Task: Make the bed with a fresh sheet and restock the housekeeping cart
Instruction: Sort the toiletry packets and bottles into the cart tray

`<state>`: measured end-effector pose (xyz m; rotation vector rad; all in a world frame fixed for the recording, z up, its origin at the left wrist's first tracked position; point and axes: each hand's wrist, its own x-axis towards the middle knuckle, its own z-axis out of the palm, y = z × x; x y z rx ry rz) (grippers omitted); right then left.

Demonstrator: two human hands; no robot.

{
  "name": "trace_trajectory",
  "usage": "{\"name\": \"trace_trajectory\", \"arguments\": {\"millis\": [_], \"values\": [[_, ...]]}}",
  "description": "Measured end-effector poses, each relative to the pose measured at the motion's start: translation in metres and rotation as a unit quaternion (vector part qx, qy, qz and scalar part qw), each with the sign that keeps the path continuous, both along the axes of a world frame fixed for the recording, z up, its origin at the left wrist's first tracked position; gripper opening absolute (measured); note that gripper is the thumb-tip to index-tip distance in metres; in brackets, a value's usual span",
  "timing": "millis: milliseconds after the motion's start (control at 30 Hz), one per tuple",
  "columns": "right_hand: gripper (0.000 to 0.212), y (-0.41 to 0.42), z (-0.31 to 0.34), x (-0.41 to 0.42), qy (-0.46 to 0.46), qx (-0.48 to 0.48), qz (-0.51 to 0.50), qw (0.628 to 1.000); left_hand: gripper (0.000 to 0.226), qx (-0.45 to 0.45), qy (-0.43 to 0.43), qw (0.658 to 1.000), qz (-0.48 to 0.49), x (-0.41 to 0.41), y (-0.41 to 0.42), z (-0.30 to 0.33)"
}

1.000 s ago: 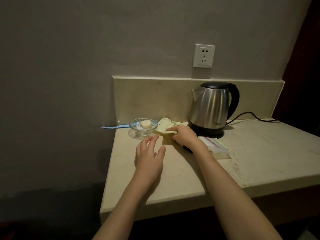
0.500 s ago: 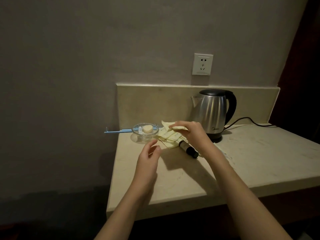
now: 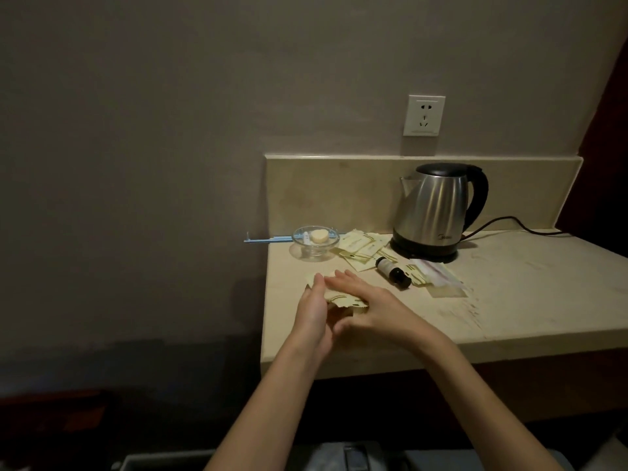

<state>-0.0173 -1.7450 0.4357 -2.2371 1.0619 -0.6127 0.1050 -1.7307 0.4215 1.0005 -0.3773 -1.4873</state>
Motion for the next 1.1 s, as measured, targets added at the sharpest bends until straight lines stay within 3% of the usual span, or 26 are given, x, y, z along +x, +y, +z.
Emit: {"name": "trace_trajectory", "arguments": {"millis": [200,300,400,467,567,667,733,867,967,1100], "values": [[0.116,0.003,-0.002,-0.002,0.072,0.054,0.020,0.996,0.038,0.004,-0.026,1.000,-0.001,-0.010,0.010,0.007],[0.140,0.004,-0.002,-0.002,0.077,0.062,0.022,0.995,0.051,0.033,-0.056,0.997,-0.036,-0.018,0.013,0.007],[0.135,0.002,0.000,-0.012,0.040,0.080,-0.021,0.996,0.039,-0.009,0.021,1.000,-0.017,-0.021,0.009,0.004],[0.127,-0.006,0.001,-0.027,0.013,0.060,-0.057,0.996,0.038,-0.036,0.022,0.999,0.009,-0.019,0.001,-0.001],[0.074,-0.036,-0.005,-0.049,-0.010,-0.042,-0.215,0.976,0.037,-0.043,-0.011,0.999,0.026,-0.014,-0.009,-0.006],[0.053,-0.067,-0.013,-0.059,0.155,-0.174,-0.320,0.919,0.035,-0.030,-0.028,0.999,0.034,-0.012,-0.015,-0.010],[0.046,-0.075,-0.019,-0.058,0.195,-0.178,-0.329,0.907,0.032,-0.032,-0.021,0.999,0.033,-0.013,-0.015,-0.010],[0.032,-0.068,-0.025,-0.052,0.048,-0.175,-0.348,0.920,0.033,-0.038,-0.013,0.998,0.049,-0.016,-0.016,-0.009],[0.036,-0.041,-0.023,-0.040,-0.116,-0.085,-0.305,0.941,0.035,-0.026,-0.016,0.998,0.052,-0.021,-0.016,-0.005],[0.041,-0.013,-0.018,-0.031,-0.125,-0.044,-0.228,0.965,0.036,0.001,0.015,1.000,0.019,-0.033,-0.014,0.008]]}}
